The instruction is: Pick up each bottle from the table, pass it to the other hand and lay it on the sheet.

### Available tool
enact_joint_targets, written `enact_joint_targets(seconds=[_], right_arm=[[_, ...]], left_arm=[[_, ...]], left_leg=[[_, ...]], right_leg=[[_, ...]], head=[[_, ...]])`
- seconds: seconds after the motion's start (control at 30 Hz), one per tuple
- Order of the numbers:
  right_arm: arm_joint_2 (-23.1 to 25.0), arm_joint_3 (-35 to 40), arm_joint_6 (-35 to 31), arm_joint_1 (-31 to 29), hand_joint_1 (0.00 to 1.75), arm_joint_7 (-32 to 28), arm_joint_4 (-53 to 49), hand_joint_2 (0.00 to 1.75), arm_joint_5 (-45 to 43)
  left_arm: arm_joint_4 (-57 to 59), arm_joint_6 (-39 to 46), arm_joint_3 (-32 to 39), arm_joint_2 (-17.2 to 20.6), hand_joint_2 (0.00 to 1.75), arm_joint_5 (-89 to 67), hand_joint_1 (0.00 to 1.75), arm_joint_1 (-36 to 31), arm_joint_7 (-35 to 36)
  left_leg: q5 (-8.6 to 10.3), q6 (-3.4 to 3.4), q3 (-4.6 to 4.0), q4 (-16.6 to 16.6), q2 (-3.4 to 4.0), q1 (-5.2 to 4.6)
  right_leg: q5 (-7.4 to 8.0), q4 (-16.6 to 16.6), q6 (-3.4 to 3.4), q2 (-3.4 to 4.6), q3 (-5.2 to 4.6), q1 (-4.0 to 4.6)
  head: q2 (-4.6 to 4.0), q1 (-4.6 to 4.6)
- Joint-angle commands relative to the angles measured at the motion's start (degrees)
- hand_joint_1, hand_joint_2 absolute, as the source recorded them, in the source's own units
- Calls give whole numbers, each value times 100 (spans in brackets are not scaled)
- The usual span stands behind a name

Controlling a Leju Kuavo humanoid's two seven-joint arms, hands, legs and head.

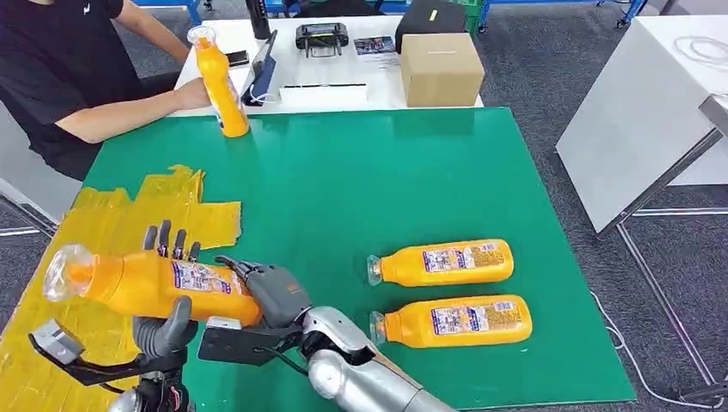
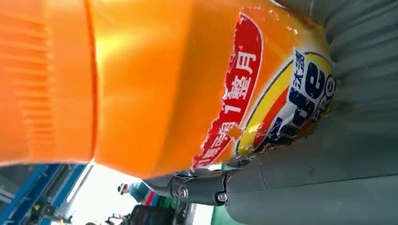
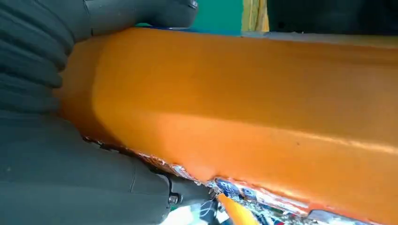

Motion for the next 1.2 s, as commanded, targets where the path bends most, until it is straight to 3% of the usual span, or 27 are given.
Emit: enact_joint_targets(seconds=[0.03,0.3,0.33,0.37,0.77,0.97,1.0,1.03,1.2], right_arm=[[-4,799,59,-123,175,-25,537,175,0],[-4,1058,-7,-241,175,16,677,175,-272],[-4,1062,-17,-247,175,28,695,175,-287],[-4,1062,-17,-247,175,28,695,175,-287],[-4,921,-126,-251,175,-9,855,175,-271],[-45,383,-296,-70,175,-106,867,175,156],[-110,202,-391,12,150,-98,714,175,317],[-189,70,-411,91,3,-105,518,175,389],[-450,-277,-275,328,0,-40,-209,175,673]], left_arm=[[133,3,-289,47,175,-71,0,-246,34],[5,161,-607,131,175,-796,0,-171,-309],[12,153,-612,141,175,-787,68,-180,-309],[12,153,-612,141,175,-787,175,-180,-309],[51,35,-417,162,175,-739,175,-221,-418],[-121,390,-295,153,175,-1334,175,-176,-759],[-215,728,-243,185,175,-1853,175,-170,-1002],[-240,877,-211,205,175,-2097,175,-165,-1098],[-328,1616,-41,296,175,-3216,175,-195,-1461]], left_leg=[[2,0,4,-3,-13,3],[2,-2,4,-2,-18,4],[1,-2,7,-2,-22,9],[0,-2,7,-1,-27,11],[3,0,15,-5,-31,18],[3,-2,10,-5,-29,12],[3,-2,11,-5,-32,15],[3,-2,13,-5,-33,18],[4,0,5,-3,-32,10]], right_leg=[[0,-6,-1,-11,9,3],[-1,-9,-3,-16,12,4],[-1,-13,-4,-19,17,9],[-2,-13,-5,-23,20,11],[3,-25,-6,-25,32,19],[0,-18,-5,-26,23,12],[1,-21,-6,-28,26,16],[1,-24,-6,-29,29,18],[0,-17,-3,-29,19,10]], head=[[0,0],[0,-4],[0,0],[0,-4],[0,-2],[0,-4],[0,-2],[0,-2],[0,-2]])
